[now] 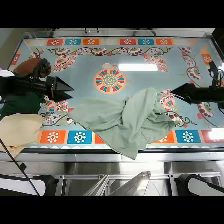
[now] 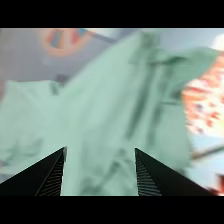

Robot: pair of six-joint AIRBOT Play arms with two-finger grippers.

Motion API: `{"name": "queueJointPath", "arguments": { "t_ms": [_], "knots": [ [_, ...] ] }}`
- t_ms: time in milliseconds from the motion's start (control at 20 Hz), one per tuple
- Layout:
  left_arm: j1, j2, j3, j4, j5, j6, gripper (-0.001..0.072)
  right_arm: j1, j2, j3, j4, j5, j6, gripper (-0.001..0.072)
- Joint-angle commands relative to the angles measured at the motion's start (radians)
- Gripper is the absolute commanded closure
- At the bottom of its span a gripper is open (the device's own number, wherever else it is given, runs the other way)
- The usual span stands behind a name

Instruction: Fold the shirts.

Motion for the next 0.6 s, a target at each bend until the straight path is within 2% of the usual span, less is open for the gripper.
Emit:
{"name": "queueJointPath", "arguments": {
  "t_ms": [0,200,450,550],
  "knots": [
    [-0.100,0.072,-0.216,0.142,0.061,-0.019,0.0002,-0.071,-0.061,0.005,-0.163,-0.042,0.051,0.0226],
    [-0.294,0.145,-0.439,0.176,0.152,-0.087,0.0002,-0.043,-0.203,0.006,-0.098,-0.107,0.041,0.0229],
    [-0.518,0.104,-0.489,0.177,0.254,-0.150,0.0002,0.086,-0.371,0.043,-0.050,-0.119,0.016,0.0238],
    [-0.568,0.058,-0.449,0.176,0.275,-0.175,0.0002,0.146,-0.408,0.071,-0.049,-0.112,0.016,0.0346]
  ]
}}
